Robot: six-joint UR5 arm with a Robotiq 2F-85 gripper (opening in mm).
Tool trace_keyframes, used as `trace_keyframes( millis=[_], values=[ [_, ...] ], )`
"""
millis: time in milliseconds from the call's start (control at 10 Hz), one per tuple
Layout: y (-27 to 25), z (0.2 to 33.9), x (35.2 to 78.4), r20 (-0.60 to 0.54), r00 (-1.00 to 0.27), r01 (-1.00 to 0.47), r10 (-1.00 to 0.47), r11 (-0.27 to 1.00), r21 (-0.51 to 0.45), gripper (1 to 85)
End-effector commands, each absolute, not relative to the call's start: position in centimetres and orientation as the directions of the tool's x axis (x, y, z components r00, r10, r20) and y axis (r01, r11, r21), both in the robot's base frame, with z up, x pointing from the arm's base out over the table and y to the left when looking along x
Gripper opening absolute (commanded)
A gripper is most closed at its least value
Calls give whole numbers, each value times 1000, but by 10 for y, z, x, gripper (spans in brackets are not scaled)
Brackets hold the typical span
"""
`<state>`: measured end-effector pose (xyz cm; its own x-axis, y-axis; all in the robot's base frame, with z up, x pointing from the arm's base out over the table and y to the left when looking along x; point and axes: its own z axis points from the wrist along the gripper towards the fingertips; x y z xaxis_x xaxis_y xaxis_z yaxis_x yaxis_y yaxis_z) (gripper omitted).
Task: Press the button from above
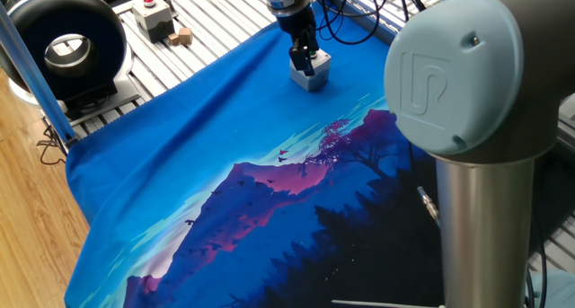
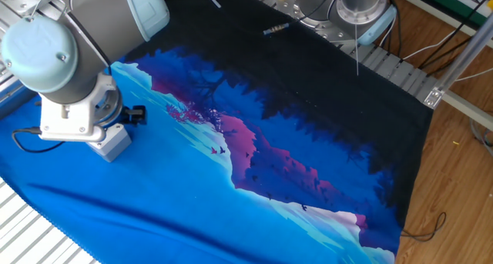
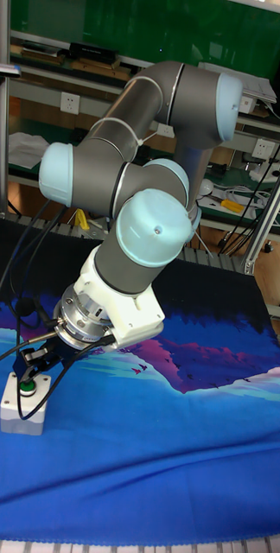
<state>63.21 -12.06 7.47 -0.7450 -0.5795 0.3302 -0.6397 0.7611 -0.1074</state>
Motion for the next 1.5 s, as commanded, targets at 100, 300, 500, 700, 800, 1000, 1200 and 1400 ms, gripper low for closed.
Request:
trace_keyframes(
  millis=[100,300,500,700,800,1000,1200,1400],
  values=[
    [-119,74,636,319,-733,-655,-602,750,-91,693],
    [-117,73,636,312,-734,-654,-604,751,-85,693],
    [-115,73,635,310,-734,-654,-605,752,-81,693],
    [-117,72,633,315,-731,-656,-606,751,-78,693],
    [-117,72,633,315,-731,-656,-606,751,-76,693],
    [-112,70,632,304,-729,-658,-614,751,-61,693],
    [-107,68,634,284,-727,-661,-625,749,-44,690],
    [-109,67,633,288,-729,-658,-622,752,-41,650]
  ],
)
